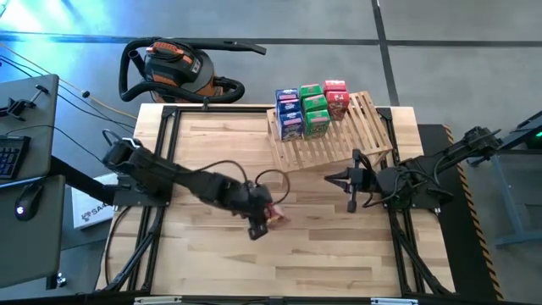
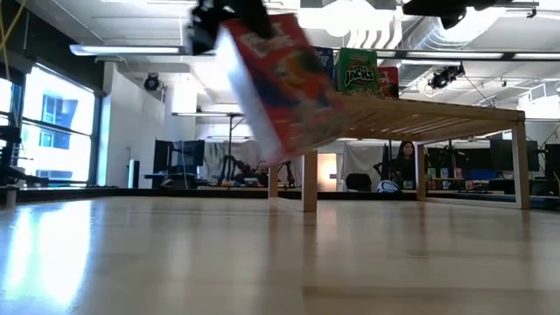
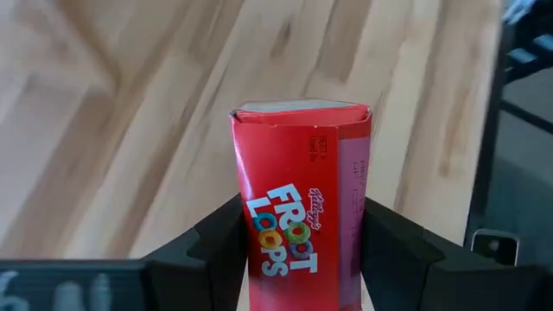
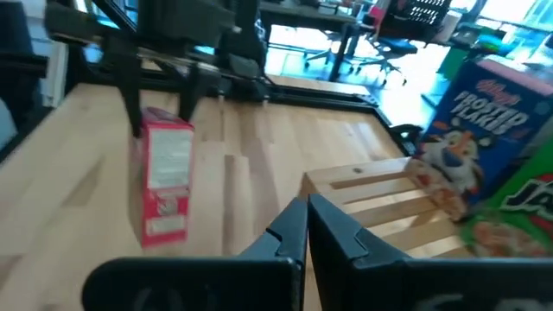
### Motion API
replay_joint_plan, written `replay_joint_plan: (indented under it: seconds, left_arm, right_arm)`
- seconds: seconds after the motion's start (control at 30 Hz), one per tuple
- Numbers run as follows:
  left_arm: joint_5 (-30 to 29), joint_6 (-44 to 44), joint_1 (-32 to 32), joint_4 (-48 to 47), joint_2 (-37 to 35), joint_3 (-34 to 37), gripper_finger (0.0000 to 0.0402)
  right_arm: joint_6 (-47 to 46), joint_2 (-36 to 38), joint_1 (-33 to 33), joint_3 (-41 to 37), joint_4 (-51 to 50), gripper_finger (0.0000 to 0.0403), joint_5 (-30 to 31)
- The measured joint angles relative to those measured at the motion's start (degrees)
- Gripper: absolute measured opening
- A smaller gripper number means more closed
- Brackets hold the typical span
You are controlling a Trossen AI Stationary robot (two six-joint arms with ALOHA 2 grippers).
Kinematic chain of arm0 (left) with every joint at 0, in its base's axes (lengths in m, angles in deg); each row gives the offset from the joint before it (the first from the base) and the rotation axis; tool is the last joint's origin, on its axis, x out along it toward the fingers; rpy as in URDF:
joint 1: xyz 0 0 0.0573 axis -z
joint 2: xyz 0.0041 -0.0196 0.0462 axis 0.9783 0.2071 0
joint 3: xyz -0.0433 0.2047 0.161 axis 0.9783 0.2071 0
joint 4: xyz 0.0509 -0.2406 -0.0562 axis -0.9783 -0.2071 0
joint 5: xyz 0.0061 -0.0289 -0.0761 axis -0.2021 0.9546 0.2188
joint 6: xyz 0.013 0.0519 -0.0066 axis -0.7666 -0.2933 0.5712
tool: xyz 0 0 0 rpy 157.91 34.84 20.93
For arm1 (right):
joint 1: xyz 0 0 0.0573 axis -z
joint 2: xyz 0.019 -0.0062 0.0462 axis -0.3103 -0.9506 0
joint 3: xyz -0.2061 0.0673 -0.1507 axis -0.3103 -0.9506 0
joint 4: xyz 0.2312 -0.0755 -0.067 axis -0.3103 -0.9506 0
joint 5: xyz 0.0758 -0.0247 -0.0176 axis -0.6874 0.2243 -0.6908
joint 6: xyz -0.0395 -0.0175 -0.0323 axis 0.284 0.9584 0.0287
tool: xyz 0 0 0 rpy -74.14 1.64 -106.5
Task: Stack cereal on shelf
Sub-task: Put the red cereal box on the shelf aligned with the other red cereal boxes
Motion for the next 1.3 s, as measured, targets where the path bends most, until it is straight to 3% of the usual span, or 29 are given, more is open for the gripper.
replay_joint_plan:
  seconds: [0.3, 0.7, 0.9, 1.13, 1.3]
  left_arm:
    - [4.5, -12.7, -5.4, 5.9, 4.1, 0.0, 0.0177]
    - [5.8, -16.4, -6.8, 7.2, 7.2, 0.0, 0.0178]
    - [5.8, -18.4, -6.8, 7.9, 7.2, 0.0, 0.0207]
    - [5.8, -20.2, -6.9, 8.9, 6.8, 0.0, 0.0254]
    - [4.2, -22.0, -6.2, 7.9, 2.5, 0.0, 0.0256]
  right_arm:
    - [-4.0, 0.0, -3.8, 0.0, 0.0, 0.0035, -0.6]
    - [-6.3, -2.2, -4.5, 0.0, 1.3, 0.0048, -0.4]
    - [-5.8, -4.8, -4.5, 0.0, 3.7, 0.0054, -0.3]
    - [-6.3, -6.5, -4.5, 0.0, 4.0, 0.0123, -0.3]
    - [-8.3, -8.2, -4.5, 0.0, 6.7, 0.0186, -0.9]
